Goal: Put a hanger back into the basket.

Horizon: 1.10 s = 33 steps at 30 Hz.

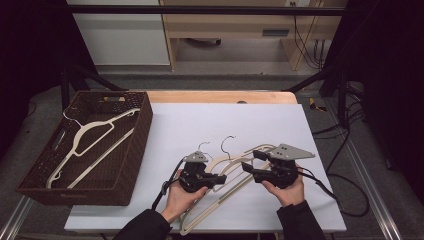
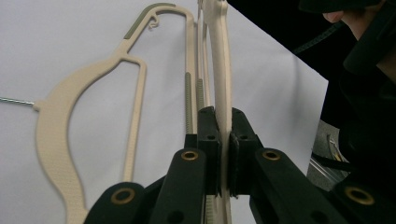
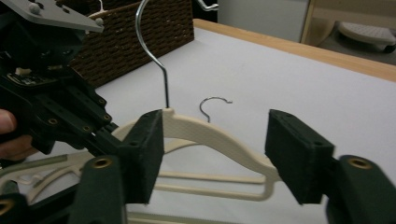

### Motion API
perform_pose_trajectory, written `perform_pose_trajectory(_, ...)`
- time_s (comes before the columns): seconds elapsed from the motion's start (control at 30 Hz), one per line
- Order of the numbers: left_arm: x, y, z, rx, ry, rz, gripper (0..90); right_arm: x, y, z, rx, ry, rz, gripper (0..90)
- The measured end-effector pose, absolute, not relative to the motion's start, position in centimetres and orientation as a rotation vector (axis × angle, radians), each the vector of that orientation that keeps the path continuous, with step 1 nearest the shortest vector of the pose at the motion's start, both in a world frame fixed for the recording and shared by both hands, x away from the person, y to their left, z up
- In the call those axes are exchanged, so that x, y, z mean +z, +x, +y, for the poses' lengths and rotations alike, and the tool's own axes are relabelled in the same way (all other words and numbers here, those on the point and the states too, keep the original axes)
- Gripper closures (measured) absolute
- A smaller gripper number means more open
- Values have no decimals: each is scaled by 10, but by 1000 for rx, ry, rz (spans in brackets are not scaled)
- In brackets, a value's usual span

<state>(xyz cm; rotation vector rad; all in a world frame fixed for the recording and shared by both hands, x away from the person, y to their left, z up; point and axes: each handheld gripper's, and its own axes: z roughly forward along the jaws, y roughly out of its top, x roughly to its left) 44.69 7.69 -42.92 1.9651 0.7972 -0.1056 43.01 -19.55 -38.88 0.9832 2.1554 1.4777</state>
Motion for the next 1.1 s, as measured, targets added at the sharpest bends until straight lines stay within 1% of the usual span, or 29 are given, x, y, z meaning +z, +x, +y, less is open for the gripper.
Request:
perform_pose_trajectory(0.13,-423,444,81,-90,1955,780,855,-391,424,-207,1460,964,2133,261)
perform_pose_trajectory(0.3,-407,441,92,-85,1912,755,855,-389,422,-217,1421,974,2106,204)
perform_pose_trajectory(0.43,-393,439,104,-52,1901,730,855,-386,421,-225,1441,991,2077,168)
perform_pose_trajectory(0.73,-370,440,133,17,1900,729,854,-389,423,-229,1436,1029,2059,142)
perform_pose_trajectory(1.1,-339,440,180,98,1845,722,854,-391,424,-231,1389,1036,2053,127)
